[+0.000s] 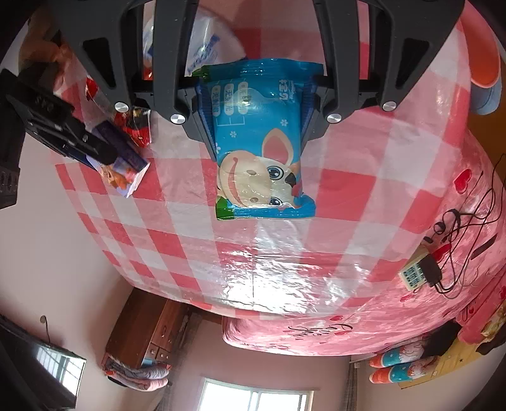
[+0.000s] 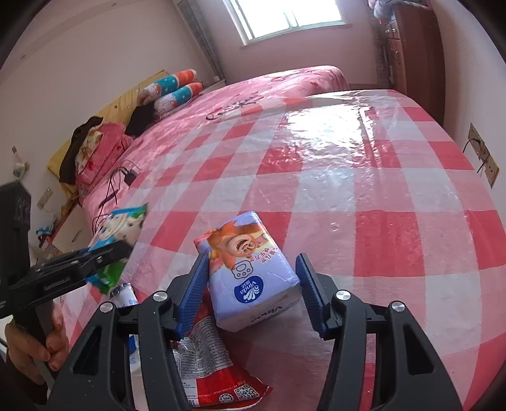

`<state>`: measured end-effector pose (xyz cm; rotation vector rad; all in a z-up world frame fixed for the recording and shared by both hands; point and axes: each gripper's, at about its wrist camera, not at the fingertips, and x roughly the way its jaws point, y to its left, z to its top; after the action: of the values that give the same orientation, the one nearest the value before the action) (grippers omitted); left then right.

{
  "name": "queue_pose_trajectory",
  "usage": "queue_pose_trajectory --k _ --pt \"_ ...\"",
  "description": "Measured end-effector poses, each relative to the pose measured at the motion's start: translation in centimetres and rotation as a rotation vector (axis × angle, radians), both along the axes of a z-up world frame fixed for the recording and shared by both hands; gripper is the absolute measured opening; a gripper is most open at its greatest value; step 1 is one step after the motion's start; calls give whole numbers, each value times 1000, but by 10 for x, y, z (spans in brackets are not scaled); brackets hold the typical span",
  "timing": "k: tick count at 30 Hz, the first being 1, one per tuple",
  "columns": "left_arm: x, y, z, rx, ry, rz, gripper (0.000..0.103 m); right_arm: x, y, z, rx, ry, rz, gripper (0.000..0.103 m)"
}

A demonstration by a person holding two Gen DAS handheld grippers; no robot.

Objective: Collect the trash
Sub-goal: 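Carry the blue bag and tissue pack over the orange bin and open both grippers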

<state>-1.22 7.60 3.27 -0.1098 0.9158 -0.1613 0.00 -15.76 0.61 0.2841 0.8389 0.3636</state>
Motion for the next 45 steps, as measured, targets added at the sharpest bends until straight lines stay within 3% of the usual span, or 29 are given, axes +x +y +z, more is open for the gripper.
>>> queue_pose_trajectory --k 21,34,45 --pt "-58 68 2 -77 -8 62 46 -32 0 36 126 -83 -18 57" --pt "-99 111 3 -108 -12 104 46 -52 52 50 158 -85 100 57" --pt "-125 153 -9 -167 1 158 46 -72 126 53 138 -63 258 57"
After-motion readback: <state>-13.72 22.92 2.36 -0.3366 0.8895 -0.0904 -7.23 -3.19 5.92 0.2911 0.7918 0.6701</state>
